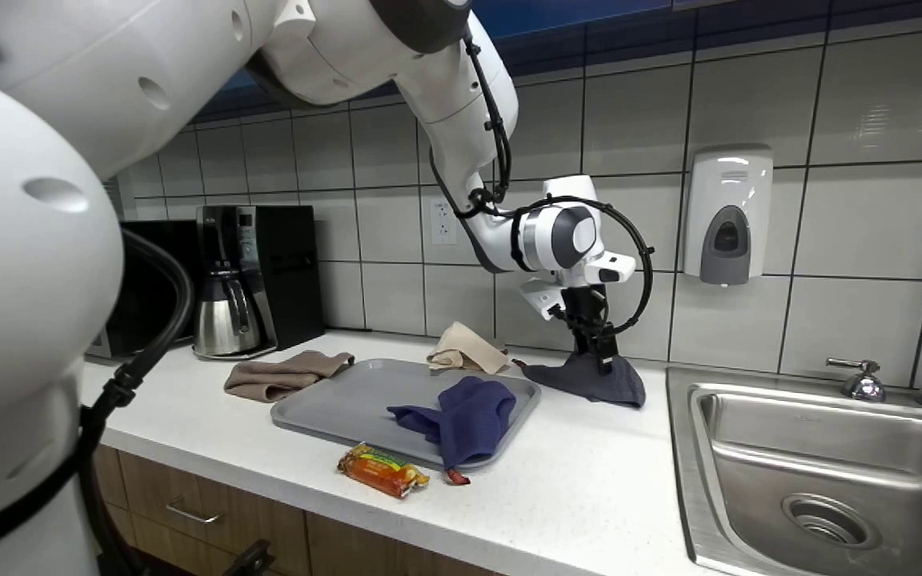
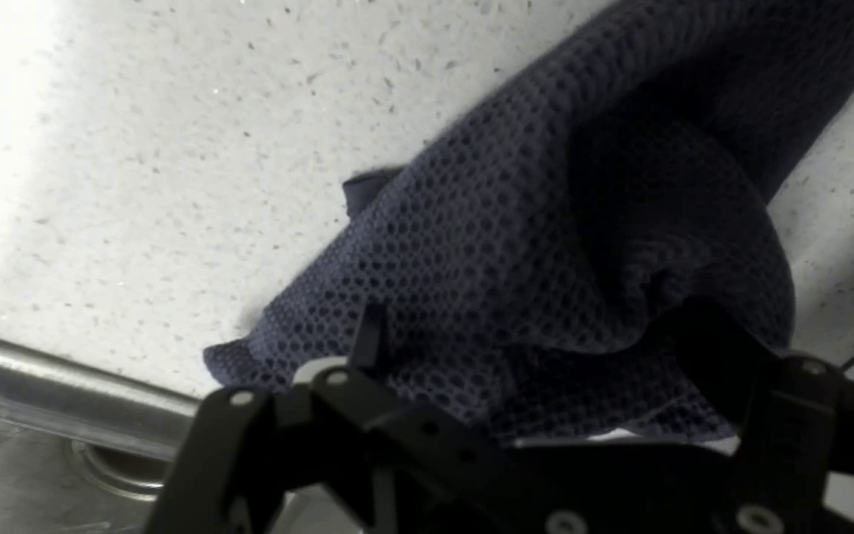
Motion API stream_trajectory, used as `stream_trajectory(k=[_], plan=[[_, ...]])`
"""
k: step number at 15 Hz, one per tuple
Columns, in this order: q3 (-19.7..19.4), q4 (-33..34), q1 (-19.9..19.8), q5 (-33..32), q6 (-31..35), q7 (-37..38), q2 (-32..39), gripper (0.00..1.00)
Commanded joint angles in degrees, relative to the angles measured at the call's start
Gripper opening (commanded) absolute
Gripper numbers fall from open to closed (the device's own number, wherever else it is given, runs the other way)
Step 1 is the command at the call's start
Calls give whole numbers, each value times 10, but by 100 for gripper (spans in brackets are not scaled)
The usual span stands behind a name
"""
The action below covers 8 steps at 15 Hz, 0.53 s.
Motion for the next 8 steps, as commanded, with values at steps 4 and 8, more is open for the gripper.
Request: stream_trajectory(k=[4, 8], plan=[[-16, 62, 2, -1, -42, 29, 46, 100], [-18, 79, 1, -3, -55, 34, 61, 100]])
